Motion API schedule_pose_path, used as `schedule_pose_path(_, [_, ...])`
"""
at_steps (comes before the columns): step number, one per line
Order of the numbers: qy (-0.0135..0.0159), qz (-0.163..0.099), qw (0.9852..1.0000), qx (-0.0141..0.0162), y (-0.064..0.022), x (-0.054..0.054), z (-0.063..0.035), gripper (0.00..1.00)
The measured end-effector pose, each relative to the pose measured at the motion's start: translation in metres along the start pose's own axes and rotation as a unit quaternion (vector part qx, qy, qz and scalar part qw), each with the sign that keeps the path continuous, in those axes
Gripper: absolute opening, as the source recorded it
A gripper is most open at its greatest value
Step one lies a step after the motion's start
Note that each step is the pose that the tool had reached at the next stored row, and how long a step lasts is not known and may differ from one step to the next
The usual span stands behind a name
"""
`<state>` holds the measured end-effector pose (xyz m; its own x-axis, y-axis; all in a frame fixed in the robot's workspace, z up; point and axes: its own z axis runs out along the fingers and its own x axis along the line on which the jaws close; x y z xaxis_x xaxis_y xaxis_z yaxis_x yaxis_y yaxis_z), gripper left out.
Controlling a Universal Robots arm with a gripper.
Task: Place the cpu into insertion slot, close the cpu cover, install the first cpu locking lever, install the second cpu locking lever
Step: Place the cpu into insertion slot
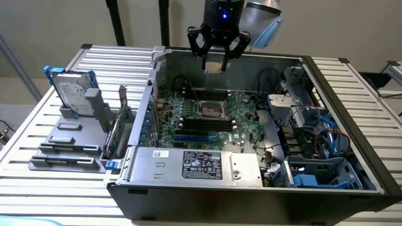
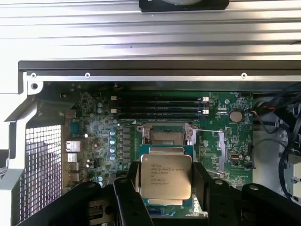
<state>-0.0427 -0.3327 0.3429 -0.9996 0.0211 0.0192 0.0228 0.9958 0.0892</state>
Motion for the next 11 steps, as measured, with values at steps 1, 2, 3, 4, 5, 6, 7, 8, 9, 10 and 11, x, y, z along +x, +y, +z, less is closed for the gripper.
schedule_pose_path(1, [0.0000,-0.001,1.0000,0.0000,0.0000,0.000,0.0019,0.54])
schedule_pose_path(2, [0.0001,-0.002,1.0000,0.0000,0.0000,0.000,0.0037,0.54])
schedule_pose_path(3, [0.0002,-0.002,1.0000,0.0000,0.0001,0.000,0.0055,0.54])
schedule_pose_path(4, [0.0003,-0.003,1.0000,0.0001,0.0001,-0.001,0.0073,0.54])
schedule_pose_path(5, [0.0004,-0.004,1.0000,0.0001,0.0001,-0.001,0.0091,0.54])
schedule_pose_path(6, [0.0004,-0.005,1.0000,0.0001,0.0001,-0.001,0.0110,0.54])
schedule_pose_path(7, [0.0005,-0.006,1.0000,0.0001,0.0001,-0.002,0.0128,0.54])
schedule_pose_path(8, [0.0006,-0.007,1.0000,0.0002,0.0000,-0.002,0.0146,0.54])
schedule_pose_path(9, [0.0007,-0.008,1.0000,0.0001,0.0000,-0.003,0.0164,0.54])
schedule_pose_path(10, [0.0008,-0.009,1.0000,0.0002,0.0000,-0.004,0.0183,0.54])
schedule_pose_path(11, [0.0008,-0.009,1.0000,0.0002,0.0000,-0.004,0.0200,0.54])
